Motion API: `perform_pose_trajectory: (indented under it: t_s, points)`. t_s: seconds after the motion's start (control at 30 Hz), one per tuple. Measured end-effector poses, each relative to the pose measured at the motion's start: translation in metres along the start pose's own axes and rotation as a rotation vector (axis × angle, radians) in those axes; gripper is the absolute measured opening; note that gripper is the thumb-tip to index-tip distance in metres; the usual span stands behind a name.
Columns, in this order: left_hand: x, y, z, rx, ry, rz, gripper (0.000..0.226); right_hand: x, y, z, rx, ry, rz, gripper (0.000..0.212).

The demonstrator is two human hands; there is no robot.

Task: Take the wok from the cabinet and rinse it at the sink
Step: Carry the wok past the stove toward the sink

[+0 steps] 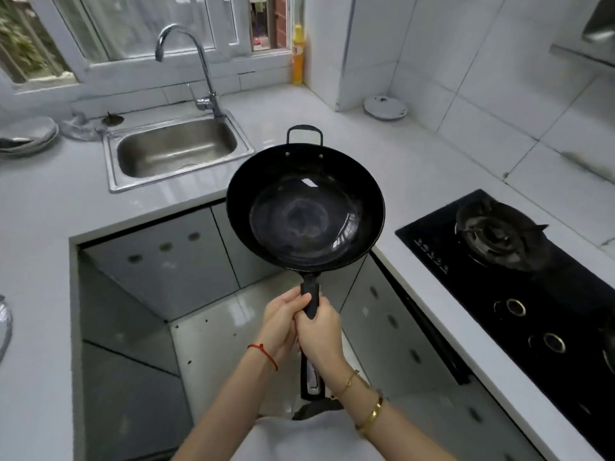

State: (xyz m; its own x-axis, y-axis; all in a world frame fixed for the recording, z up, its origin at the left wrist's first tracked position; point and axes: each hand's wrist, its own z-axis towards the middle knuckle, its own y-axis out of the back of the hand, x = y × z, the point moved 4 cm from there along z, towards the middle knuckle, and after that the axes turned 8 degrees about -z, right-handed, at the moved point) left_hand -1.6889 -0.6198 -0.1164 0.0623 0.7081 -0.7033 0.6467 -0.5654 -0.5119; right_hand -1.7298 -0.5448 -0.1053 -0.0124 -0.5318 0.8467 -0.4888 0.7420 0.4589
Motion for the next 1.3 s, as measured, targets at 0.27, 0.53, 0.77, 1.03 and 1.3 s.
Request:
perform_pose_trajectory:
  t_s: [0.27,0.53,0.77,1.03,1.3]
  points:
    - [-0.064,-0.031,0.114,0.115,0.079,-0.014,0.026,0.04,-0.005,0.113,-0.162,-0.058,0.028,0.016]
    - [-0.118,-0.044,0.234,0.262,0.243,0.063,0.024,0.074,-0.026,0.22,-0.363,-0.209,0.107,0.017]
    - [-0.172,-0.065,0.317,0.365,0.351,0.219,0.024,0.111,-0.04,0.298,-0.529,-0.335,0.191,0.017]
    - [-0.182,-0.11,0.374,0.432,0.464,0.292,0.029,0.114,-0.026,0.362,-0.686,-0.44,0.218,0.024]
    - [-0.154,-0.154,0.415,0.433,0.562,0.357,0.03,0.089,0.009,0.403,-0.747,-0.528,0.215,0.022]
